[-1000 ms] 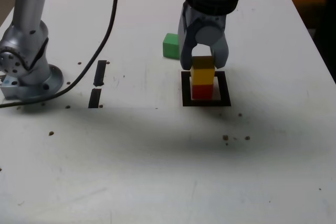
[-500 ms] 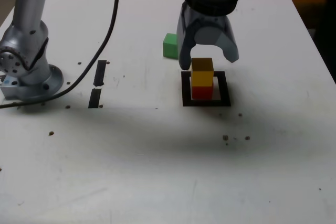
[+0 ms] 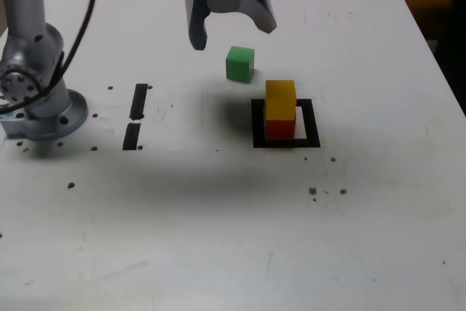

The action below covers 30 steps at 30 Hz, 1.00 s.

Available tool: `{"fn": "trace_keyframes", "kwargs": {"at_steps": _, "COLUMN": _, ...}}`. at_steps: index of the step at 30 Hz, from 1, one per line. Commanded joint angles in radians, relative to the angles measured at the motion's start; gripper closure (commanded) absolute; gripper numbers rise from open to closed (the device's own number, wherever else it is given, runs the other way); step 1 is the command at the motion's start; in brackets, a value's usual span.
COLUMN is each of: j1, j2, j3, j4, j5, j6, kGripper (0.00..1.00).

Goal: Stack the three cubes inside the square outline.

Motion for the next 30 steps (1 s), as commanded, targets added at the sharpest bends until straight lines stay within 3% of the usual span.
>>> {"fn": "trace_keyframes", "kwargs": {"at_steps": 1, "j1": 0.034, "j2": 0.007, "j3": 0.033, "j4": -0.062, "j5": -0.003, "j6": 0.049, "kGripper": 0.01}}
{"fn": "trace_keyframes", "kwargs": {"at_steps": 5, "j1": 0.121, "j2": 0.053, "j3": 0.108, "j4": -0.197, "j5": -0.023, "j6": 0.205, "kGripper": 0.01}}
{"fn": "trace_keyframes", "kwargs": {"at_steps": 11, "j1": 0.208, "j2": 0.146, "j3": 0.138, "j4": -0.237, "j5": -0.057, "j6": 0.428, "kGripper": 0.05}}
{"fn": "trace_keyframes", "kwargs": {"at_steps": 16, "j1": 0.22, "j2": 0.167, "j3": 0.135, "j4": -0.282, "j5": -0.019, "j6": 0.52, "kGripper": 0.14}}
{"fn": "trace_keyframes", "kwargs": {"at_steps": 21, "j1": 0.23, "j2": 0.172, "j3": 0.155, "j4": -0.335, "j5": 0.008, "j6": 0.549, "kGripper": 0.39}}
{"fn": "trace_keyframes", "kwargs": {"at_steps": 25, "j1": 0.231, "j2": 0.173, "j3": 0.158, "j4": -0.357, "j5": 0.003, "j6": 0.556, "kGripper": 0.59}}
{"fn": "trace_keyframes", "kwargs": {"at_steps": 30, "j1": 0.231, "j2": 0.184, "j3": 0.157, "j4": -0.371, "j5": -0.02, "j6": 0.571, "kGripper": 0.74}}
